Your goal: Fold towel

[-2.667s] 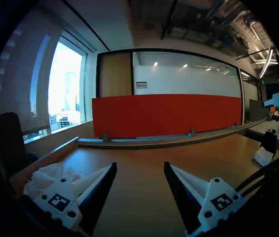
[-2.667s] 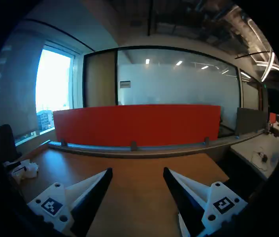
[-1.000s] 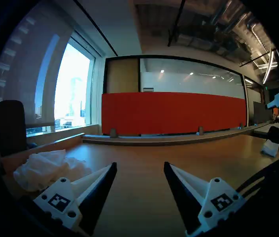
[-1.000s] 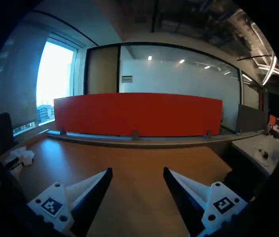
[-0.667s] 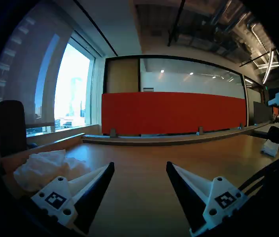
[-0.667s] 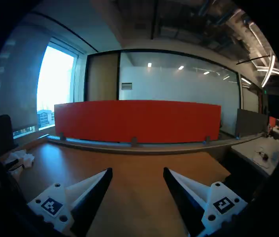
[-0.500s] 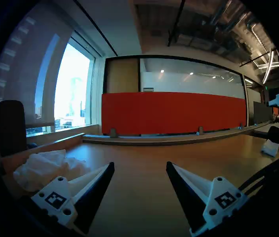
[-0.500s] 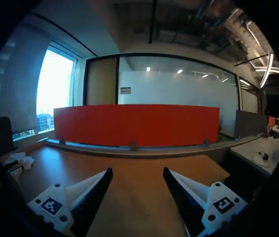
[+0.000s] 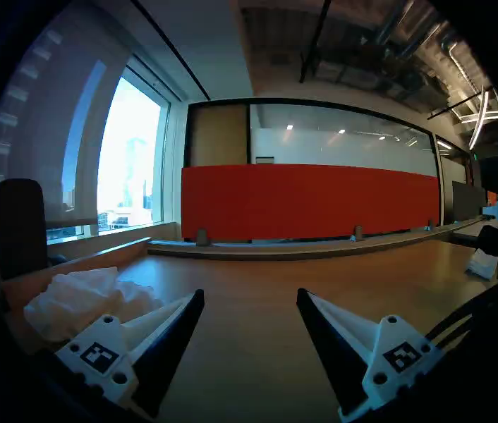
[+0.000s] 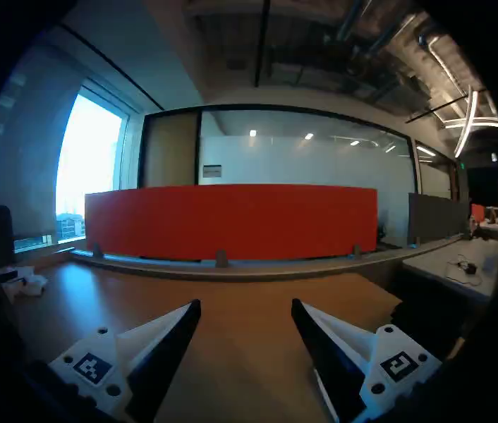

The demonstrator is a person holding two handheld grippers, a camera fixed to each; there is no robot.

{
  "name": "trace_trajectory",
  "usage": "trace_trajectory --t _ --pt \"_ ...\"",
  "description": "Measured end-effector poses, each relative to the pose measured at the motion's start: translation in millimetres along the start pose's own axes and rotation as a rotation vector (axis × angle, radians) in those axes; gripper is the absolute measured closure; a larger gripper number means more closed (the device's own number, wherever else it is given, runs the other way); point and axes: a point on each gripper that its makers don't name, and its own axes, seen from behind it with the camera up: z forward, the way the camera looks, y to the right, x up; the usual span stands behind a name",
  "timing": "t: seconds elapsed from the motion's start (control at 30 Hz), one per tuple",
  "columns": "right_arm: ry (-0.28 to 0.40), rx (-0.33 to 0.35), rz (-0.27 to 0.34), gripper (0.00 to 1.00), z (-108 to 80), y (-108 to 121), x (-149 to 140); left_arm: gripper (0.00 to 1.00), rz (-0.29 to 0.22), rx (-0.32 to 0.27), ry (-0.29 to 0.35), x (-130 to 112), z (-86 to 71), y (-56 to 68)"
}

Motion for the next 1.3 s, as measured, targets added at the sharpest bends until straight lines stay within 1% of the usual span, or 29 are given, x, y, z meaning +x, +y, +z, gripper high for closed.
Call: trace_trajectory --t 0.2,0.4,0.8,0.9,1.0,1.3 --pt "0.014 0.011 0.028 0.01 0.5 0 -19 0.03 0.000 0.000 0.000 0 0.0 0.0" --pt "0.008 -0.009 0.043 0.01 6.8 6 -38 0.03 0.000 0.000 0.000 0 0.2 -0.3" --pt "0.008 -0.018 0.057 0.01 6.8 14 -58 0.03 0.000 0.000 0.000 0 0.3 0.3" --pt "0.027 -0.014 0.053 0.01 6.1 13 -55 0.03 0.000 0.000 0.000 0 0.3 0.0" --pt "0.030 -0.012 0.048 0.01 4.9 11 -53 0.02 0.000 0.000 0.000 0 0.1 -0.3" --pt "0.033 0.006 0.002 0.01 1.4 -2 -54 0.02 0.000 0.000 0.000 0 0.2 -0.5"
